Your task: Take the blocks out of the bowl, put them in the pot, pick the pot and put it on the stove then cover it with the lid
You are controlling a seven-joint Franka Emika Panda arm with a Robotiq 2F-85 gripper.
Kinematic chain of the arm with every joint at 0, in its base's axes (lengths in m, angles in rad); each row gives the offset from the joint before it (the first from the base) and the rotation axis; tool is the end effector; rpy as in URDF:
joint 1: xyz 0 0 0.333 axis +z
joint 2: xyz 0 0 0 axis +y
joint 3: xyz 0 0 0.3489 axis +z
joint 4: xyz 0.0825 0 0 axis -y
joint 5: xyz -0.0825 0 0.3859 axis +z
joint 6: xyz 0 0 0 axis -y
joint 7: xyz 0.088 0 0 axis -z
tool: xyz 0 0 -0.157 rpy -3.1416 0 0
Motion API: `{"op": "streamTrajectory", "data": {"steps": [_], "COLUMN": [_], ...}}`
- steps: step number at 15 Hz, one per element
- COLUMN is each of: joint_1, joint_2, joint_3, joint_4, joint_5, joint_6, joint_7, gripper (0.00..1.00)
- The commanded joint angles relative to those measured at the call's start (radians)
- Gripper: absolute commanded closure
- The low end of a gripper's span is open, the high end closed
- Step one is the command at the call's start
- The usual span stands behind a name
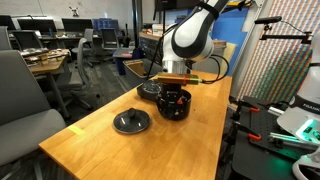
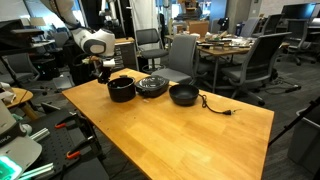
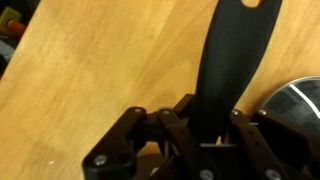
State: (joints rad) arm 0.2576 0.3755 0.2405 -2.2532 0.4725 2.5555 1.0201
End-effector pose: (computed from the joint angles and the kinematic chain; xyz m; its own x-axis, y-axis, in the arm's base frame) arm 0.4738 0.2703 0.1758 0.5601 -0.7584 -0.3333 -0.8118 -0.5826 -0.0385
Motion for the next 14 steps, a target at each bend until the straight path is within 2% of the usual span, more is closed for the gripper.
{"op": "streamTrajectory", "data": {"steps": [1, 4, 9, 12, 14], "joint_1": [0.047, 0.075, 0.081, 0.069, 0.056], "joint_2": [-0.136, -0.236, -0.381, -0.425, -0.427], "joint_3": [-0.061, -0.078, -0.027, 0.005, 0.011], "joint_4": [-0.091, -0.135, -0.145, -0.143, -0.150], "joint_5": [-0.185, -0.366, -0.631, -0.768, -0.874], "joint_6": [-0.150, -0.302, -0.562, -0.661, -0.685], "joint_7": [0.043, 0.109, 0.163, 0.146, 0.129], "gripper": [0.91, 0.90, 0.91, 0.90, 0.90]}}
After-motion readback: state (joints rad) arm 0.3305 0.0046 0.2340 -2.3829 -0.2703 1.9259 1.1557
